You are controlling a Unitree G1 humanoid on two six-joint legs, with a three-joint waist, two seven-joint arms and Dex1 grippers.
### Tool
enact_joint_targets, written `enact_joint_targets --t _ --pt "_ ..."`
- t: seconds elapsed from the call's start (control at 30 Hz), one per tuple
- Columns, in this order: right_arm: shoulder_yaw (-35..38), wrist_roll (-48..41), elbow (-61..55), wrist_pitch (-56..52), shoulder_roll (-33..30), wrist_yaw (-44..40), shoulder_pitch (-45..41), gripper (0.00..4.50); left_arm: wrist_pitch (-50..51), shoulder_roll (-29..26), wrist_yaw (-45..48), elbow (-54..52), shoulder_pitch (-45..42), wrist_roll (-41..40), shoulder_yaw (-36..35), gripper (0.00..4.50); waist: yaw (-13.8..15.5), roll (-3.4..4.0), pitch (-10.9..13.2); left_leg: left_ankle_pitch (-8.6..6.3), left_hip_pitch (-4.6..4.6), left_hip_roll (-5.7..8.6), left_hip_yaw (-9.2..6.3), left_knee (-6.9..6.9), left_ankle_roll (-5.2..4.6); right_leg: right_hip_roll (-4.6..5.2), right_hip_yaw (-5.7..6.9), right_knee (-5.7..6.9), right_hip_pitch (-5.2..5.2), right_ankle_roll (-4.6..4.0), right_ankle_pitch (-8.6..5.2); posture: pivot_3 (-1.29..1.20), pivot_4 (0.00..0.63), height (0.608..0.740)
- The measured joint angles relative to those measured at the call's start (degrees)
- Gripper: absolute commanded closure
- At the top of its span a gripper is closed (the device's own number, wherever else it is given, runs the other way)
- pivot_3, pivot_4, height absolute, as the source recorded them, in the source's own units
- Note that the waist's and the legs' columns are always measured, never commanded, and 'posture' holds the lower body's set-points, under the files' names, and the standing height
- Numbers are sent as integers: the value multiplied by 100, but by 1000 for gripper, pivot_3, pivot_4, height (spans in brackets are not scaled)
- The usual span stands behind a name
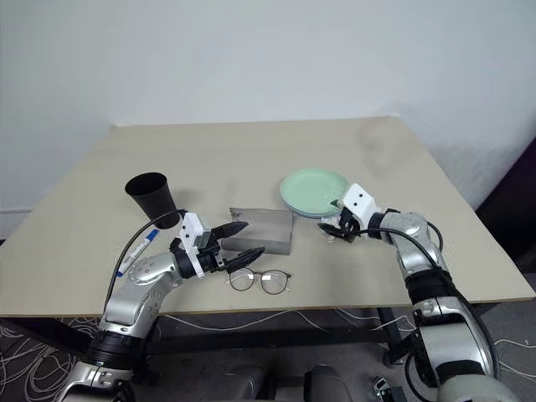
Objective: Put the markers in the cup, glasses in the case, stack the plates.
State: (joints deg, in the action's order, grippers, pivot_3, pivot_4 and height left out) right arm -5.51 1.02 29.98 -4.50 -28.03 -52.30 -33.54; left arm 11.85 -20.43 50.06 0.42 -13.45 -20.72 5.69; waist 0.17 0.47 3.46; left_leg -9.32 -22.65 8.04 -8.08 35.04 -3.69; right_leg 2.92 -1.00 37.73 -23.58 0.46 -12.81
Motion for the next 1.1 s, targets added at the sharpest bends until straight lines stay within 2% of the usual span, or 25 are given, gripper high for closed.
enact_joint_targets --t 0.17,0.47,0.73,0.9,0.93,1.1 --pt "44 -53 -317 -1018 25 424 99 53 -11 17 41 38 -49 12 4 228 7 -1 0 0 -2 0 1 4 0 5 6 -1 3 0 0 0 0 738" --pt "91 -111 41 -1936 263 996 26 53 -25 47 68 87 -72 49 6 228 11 -1 0 0 -6 0 1 3 0 5 10 -9 1 1 -1 0 0 738" --pt "98 -202 41 -2047 264 1005 -7 2555 -26 47 60 87 -71 62 6 228 8 -1 1 0 -6 0 0 3 -1 6 12 -10 4 2 -1 0 0 738" --pt "97 -231 -43 -2052 261 954 -7 4308 -26 47 51 87 -71 64 6 228 4 -1 1 0 -8 0 0 3 -1 6 12 -10 3 2 -1 0 0 738" --pt "94 -234 -82 -2052 254 939 -6 4457 -26 47 50 87 -71 64 6 228 2 -1 1 -1 -8 0 0 3 -1 6 12 -10 2 2 -1 0 0 738" --pt "32 -286 -474 -1932 65 578 101 4457 -27 50 47 86 -66 64 5 228 3 -1 1 -1 -13 0 -2 3 -1 8 15 -13 1 5 -3 0 0 738"
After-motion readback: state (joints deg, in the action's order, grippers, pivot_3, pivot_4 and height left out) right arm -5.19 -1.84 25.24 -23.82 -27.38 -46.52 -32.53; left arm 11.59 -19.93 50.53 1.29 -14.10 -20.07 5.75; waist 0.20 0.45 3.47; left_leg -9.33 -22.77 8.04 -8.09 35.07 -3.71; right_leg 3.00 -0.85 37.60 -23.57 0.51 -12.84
